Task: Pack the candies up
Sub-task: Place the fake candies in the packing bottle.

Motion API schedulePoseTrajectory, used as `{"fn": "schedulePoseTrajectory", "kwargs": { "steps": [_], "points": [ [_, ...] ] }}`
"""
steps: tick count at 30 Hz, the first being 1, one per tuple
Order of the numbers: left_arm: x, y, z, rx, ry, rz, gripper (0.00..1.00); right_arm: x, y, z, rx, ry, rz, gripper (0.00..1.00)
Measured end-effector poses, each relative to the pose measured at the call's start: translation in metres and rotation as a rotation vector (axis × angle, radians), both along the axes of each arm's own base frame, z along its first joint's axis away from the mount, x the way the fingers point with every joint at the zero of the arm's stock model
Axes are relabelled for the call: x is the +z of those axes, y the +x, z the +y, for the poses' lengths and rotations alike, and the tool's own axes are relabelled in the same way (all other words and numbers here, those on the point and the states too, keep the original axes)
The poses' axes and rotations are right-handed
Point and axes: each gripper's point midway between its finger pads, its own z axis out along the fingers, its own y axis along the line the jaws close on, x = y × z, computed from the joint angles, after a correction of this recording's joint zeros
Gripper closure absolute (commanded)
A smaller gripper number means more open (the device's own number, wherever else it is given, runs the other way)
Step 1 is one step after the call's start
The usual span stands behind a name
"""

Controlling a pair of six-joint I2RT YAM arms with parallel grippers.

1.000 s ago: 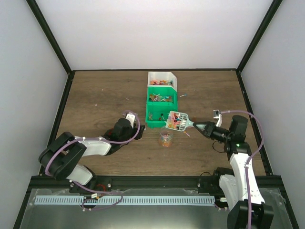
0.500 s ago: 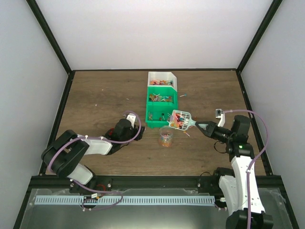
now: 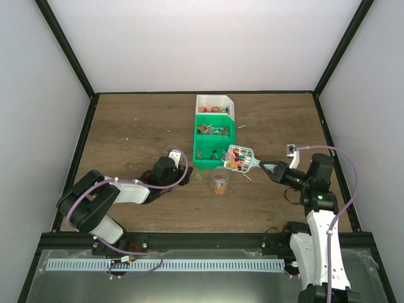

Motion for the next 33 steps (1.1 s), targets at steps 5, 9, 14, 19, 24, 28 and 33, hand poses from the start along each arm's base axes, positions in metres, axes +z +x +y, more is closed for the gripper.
{"fn": "schedulePoseTrajectory", "kwargs": {
  "steps": [5, 9, 14, 19, 24, 28, 33],
  "points": [
    [0.001, 0.001, -0.001, -0.001, -0.002, -0.002, 0.38, 0.010, -0.002, 0.000, -0.005, -0.020, -0.027, 0.99],
    [0.001, 0.001, -0.001, -0.002, -0.004, -0.003, 0.38, 0.014, -0.004, 0.001, -0.005, -0.029, -0.040, 0.99],
    [0.001, 0.001, -0.002, -0.004, -0.005, -0.002, 0.38, 0.012, -0.004, 0.003, -0.003, -0.038, -0.033, 0.99],
    [-0.001, 0.001, -0.002, -0.004, -0.003, 0.001, 0.38, 0.010, -0.006, 0.007, 0.010, -0.047, -0.029, 0.99],
    [-0.001, 0.001, -0.002, -0.004, -0.004, -0.001, 0.38, 0.007, -0.008, 0.012, 0.026, -0.062, -0.025, 0.99],
    [-0.002, 0.001, -0.002, -0.005, -0.004, -0.001, 0.38, 0.006, -0.009, 0.015, 0.032, -0.073, -0.023, 0.99],
    [-0.003, 0.001, -0.003, -0.007, -0.005, 0.001, 0.38, 0.004, -0.008, 0.015, 0.024, -0.086, -0.020, 0.99]
  ]
}}
